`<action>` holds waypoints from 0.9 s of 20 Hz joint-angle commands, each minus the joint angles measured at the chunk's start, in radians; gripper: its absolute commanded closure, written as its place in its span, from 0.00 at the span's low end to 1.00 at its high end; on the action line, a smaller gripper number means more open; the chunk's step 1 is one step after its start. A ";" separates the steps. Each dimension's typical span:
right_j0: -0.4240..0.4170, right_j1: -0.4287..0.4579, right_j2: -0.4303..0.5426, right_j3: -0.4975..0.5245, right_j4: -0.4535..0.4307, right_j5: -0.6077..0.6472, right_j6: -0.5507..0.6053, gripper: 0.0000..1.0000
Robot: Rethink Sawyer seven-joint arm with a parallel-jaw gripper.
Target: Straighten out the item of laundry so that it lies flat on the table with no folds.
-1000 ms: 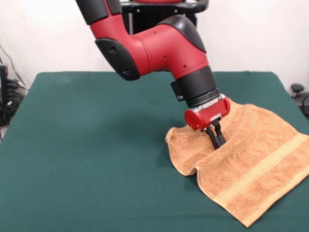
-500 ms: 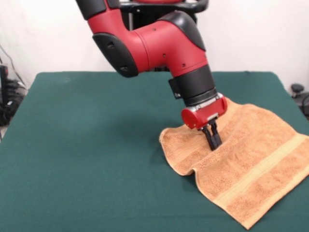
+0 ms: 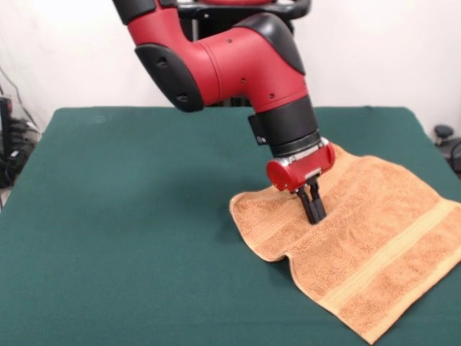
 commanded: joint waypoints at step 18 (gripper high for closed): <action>-0.041 0.091 -0.146 -0.039 -0.057 0.481 -0.242 1.00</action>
